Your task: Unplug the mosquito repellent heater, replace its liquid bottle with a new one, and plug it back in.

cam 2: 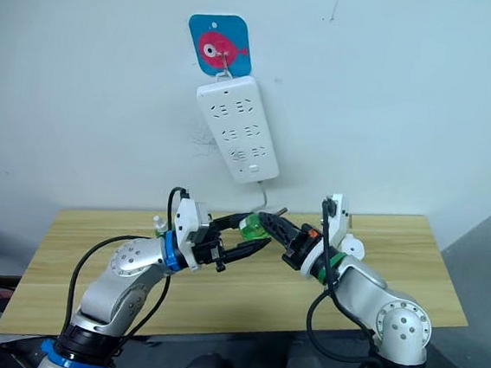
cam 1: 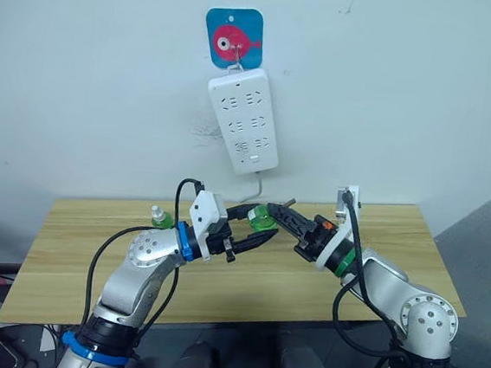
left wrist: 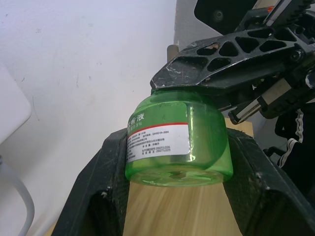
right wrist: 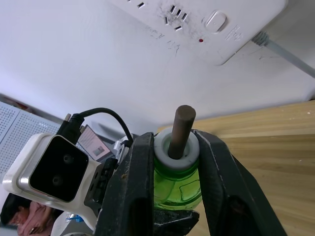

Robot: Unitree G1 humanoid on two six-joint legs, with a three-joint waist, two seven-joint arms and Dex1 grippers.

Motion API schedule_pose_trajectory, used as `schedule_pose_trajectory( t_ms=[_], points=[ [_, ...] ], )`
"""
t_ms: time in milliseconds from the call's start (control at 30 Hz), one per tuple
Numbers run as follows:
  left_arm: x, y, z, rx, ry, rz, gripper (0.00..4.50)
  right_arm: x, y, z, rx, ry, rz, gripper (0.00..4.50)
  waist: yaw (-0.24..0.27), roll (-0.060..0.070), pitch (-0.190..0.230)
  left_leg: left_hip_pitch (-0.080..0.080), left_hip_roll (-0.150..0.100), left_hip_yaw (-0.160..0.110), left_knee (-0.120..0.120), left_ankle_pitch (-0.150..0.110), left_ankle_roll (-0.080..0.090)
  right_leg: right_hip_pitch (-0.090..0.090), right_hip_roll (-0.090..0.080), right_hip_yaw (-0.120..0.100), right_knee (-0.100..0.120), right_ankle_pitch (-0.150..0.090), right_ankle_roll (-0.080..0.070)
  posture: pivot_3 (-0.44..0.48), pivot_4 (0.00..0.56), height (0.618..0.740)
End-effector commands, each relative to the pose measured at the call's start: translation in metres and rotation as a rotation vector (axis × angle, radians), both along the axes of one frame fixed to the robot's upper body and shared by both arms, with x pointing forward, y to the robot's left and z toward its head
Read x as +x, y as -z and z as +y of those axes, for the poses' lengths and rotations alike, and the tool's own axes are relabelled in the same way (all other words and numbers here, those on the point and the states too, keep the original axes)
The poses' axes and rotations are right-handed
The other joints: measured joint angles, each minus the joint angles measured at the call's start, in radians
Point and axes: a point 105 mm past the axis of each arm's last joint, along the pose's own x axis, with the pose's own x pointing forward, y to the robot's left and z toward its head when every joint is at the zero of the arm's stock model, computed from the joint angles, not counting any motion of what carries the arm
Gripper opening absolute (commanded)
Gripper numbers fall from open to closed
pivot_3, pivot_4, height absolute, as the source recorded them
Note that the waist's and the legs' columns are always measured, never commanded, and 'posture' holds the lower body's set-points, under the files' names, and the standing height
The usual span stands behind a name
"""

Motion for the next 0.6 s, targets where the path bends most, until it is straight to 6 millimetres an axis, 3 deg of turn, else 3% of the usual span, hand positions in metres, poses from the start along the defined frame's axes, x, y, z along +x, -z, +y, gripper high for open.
schedule_pose_trajectory(
  t_ms=[33,67,200,300,433,600],
  points=[
    [-0.008,-0.005,-0.006,-0.011,0.030,-0.010,2.24,-0.013,-0.014,0.015,0.041,-0.092,-0.045,0.84,0.001,0.000,0.000,0.000,0.000,0.000,0.000,0.000,0.000,0.000,0.000,0.000,0.000,0.000,0.000,-0.150,0.185,0.740],
    [-0.010,-0.005,-0.005,-0.010,0.041,-0.008,2.24,-0.012,-0.014,0.014,0.044,-0.083,-0.043,0.84,0.001,0.000,0.000,0.000,0.000,0.000,0.000,0.000,0.000,0.000,0.000,0.000,0.000,0.000,0.000,-0.148,0.186,0.740],
    [-0.010,0.001,0.003,0.054,0.036,-0.003,3.46,-0.008,-0.014,0.010,0.027,-0.047,-0.053,0.84,0.001,0.000,0.000,0.000,0.000,0.000,0.000,0.000,0.000,0.000,0.000,0.000,0.000,0.000,0.000,-0.144,0.190,0.740],
    [-0.006,0.017,0.017,0.160,-0.012,0.057,4.38,0.004,-0.008,-0.004,-0.070,0.039,-0.099,0.84,0.001,0.000,0.000,0.000,0.000,0.000,0.000,0.000,0.000,0.000,0.001,0.000,0.000,0.000,0.000,-0.141,0.191,0.740],
    [-0.008,0.039,0.035,0.290,-0.046,0.137,4.50,0.033,0.012,-0.027,-0.450,0.201,-0.301,0.84,0.002,0.001,0.002,0.000,0.000,0.002,0.000,0.000,0.000,0.000,0.000,-0.001,-0.002,0.000,0.000,-0.134,0.196,0.740],
    [-0.012,0.038,0.033,0.301,-0.067,0.157,4.50,0.080,0.050,-0.048,-0.761,0.367,-0.462,0.84,0.003,-0.003,0.009,0.000,0.000,0.002,0.000,0.000,0.000,-0.001,0.000,-0.002,-0.003,0.000,0.000,-0.122,0.213,0.740]
  ],
)
